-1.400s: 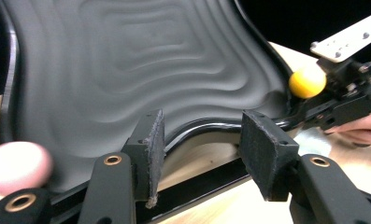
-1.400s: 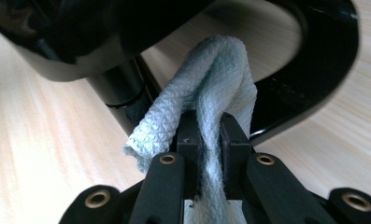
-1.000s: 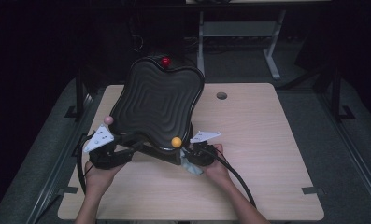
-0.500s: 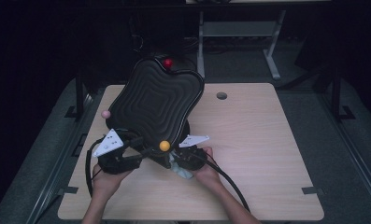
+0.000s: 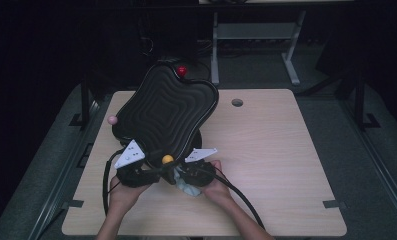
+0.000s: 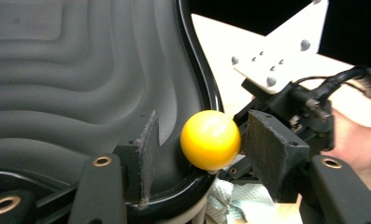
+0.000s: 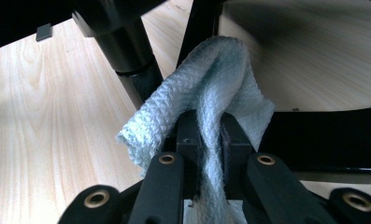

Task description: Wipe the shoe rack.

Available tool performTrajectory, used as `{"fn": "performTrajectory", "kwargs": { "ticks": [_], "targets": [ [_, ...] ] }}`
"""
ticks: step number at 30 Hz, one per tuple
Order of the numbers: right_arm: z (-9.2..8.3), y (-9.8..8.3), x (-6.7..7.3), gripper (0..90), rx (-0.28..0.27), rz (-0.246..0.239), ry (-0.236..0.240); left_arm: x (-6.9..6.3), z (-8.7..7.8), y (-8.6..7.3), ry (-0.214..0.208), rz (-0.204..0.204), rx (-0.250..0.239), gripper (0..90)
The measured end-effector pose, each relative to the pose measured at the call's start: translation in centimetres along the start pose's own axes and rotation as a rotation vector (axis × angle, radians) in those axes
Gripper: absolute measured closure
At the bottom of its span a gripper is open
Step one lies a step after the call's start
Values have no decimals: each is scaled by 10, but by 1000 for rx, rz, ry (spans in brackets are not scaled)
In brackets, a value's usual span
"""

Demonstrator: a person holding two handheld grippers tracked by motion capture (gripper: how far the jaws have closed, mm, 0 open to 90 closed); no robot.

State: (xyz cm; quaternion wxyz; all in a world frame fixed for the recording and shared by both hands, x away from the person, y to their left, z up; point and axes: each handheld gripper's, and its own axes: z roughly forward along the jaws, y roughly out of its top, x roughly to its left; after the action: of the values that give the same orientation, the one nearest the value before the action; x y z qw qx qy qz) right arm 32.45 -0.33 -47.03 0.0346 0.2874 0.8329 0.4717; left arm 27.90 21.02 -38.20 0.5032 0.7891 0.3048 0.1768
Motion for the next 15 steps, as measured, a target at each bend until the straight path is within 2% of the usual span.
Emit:
{"fn": "performTrajectory", "kwargs": {
  "ticks": [6,9,15],
  "targets": [
    [-2,0,0,808,5,-2,1,-1,10,0,-3,-7,9,503],
    [-3,-1,-1,808,6,-4,3,-3,13,1,-13,-6,8,592],
    [-7,-2,-4,807,3,-4,-9,-4,11,0,-24,-3,12,599]
  ]
}}
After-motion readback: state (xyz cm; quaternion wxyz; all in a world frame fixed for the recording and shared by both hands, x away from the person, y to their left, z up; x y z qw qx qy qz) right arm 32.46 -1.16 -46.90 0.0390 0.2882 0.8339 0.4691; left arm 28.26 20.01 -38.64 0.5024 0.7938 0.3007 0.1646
